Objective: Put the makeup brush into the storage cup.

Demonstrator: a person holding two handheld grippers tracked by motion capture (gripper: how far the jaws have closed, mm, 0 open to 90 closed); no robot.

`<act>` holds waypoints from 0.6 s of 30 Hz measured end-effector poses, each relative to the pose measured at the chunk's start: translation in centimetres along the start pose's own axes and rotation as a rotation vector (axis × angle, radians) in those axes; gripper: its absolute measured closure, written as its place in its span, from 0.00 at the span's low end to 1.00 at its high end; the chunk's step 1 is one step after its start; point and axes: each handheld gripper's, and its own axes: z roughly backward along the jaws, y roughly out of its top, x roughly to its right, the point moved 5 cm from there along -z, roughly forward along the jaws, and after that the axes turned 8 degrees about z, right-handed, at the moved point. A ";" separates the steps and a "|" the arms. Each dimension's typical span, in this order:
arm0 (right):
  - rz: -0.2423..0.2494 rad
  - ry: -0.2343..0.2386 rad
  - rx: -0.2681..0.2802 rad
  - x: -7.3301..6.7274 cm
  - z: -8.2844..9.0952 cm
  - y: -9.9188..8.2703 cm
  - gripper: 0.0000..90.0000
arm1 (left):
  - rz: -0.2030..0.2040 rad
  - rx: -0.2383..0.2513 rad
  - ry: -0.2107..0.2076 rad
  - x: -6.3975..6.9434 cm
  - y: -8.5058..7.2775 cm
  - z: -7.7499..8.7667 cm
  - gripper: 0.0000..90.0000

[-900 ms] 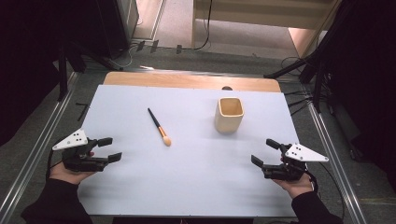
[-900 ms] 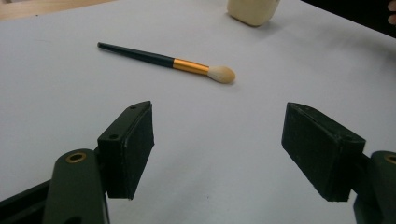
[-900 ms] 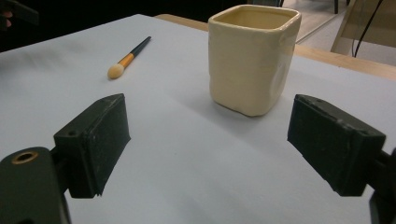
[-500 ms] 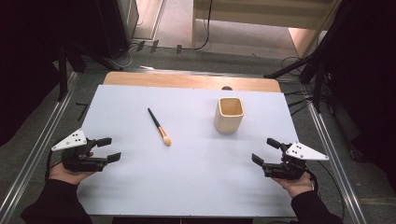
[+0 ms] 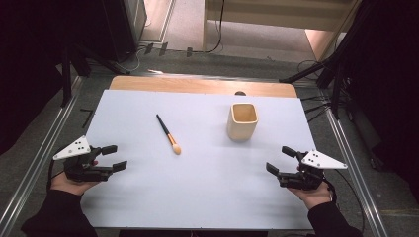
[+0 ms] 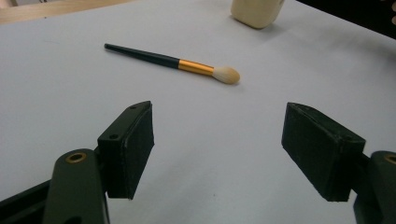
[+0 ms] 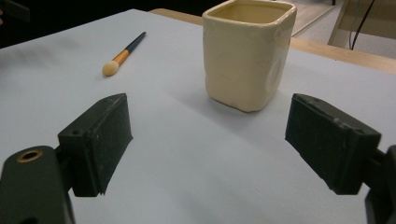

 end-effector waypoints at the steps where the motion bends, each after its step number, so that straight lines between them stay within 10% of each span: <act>1: 0.000 0.001 -0.001 0.0 0.0 0.0 0.17 | -0.001 0.000 0.000 0.0 0.0 0.0 0.29; 18: 0.004 0.010 -0.003 -0.1 0.0 -0.1 0.18 | -0.003 0.008 -0.003 0.0 0.0 0.1 0.28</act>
